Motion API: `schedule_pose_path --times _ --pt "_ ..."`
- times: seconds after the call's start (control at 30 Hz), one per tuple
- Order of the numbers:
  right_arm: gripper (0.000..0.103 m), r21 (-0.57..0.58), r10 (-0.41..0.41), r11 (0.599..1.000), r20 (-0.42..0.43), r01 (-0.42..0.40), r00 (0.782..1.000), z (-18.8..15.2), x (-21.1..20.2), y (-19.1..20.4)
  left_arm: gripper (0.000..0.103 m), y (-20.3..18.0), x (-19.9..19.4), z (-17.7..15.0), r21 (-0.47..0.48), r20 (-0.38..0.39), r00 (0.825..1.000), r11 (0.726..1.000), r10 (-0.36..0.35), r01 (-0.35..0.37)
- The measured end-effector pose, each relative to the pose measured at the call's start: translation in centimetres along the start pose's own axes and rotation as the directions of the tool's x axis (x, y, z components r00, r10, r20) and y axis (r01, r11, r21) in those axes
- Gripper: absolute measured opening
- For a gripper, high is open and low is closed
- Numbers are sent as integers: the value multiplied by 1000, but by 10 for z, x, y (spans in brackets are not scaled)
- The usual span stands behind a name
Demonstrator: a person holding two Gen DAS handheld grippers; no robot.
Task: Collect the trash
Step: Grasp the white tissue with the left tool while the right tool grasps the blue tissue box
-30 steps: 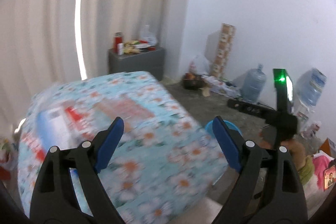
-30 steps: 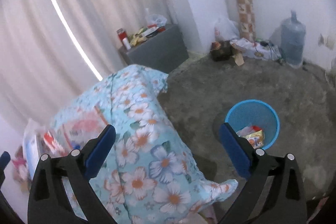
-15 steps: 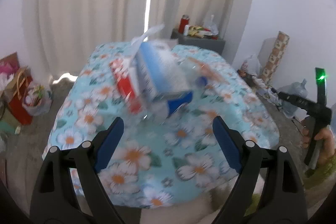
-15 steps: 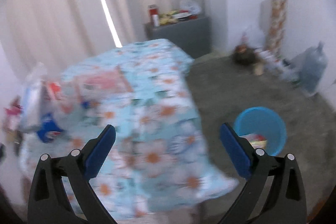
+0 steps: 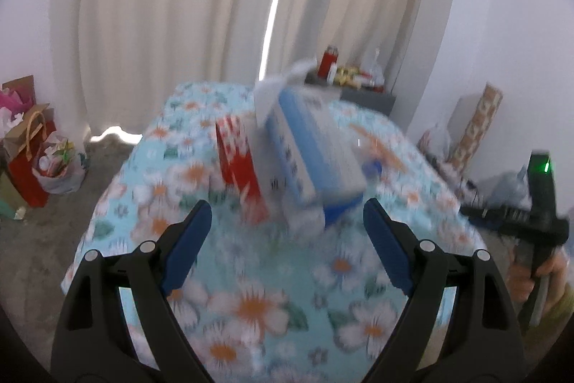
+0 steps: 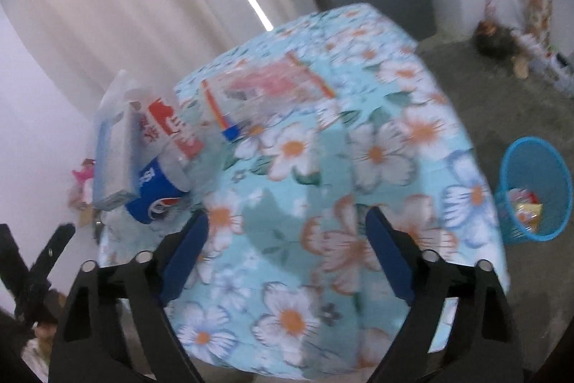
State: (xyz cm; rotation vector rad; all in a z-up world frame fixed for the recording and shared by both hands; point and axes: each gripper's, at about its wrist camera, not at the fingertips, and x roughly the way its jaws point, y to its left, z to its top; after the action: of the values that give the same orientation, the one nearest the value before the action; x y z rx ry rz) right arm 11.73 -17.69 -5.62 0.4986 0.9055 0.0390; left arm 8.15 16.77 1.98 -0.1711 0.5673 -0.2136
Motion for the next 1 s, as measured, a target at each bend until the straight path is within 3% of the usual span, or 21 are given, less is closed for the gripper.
schedule_pose_path --times 0.23,0.4,0.6,0.67,0.7,0.77,0.87,1.0 --pt "76 2 35 999 -41 -35 999 3 14 2 79 13 24 57 -9 71 997 999 -43 43" --pt "76 9 48 999 -56 -48 997 6 20 -1 78 28 81 112 -71 -66 982 982 -178 174" --pt "76 15 49 999 -60 -49 997 8 25 -1 77 32 148 145 -89 -238 955 983 -176 159" --pt "76 14 45 999 -62 -44 997 8 27 -2 60 35 161 147 -96 -273 945 983 -180 159" --pt "76 15 43 999 -64 -42 997 9 28 -3 57 37 166 147 -99 -286 941 983 -178 156" --pt "75 19 43 999 -67 -41 997 10 30 -4 33 41 175 145 -122 -308 931 979 -195 165" --pt "74 23 44 999 -68 -43 997 11 32 -5 14 47 181 143 -141 -319 926 976 -203 166" --pt "73 29 52 998 -69 -50 996 11 33 -5 0 53 178 142 -148 -299 932 974 -208 170"
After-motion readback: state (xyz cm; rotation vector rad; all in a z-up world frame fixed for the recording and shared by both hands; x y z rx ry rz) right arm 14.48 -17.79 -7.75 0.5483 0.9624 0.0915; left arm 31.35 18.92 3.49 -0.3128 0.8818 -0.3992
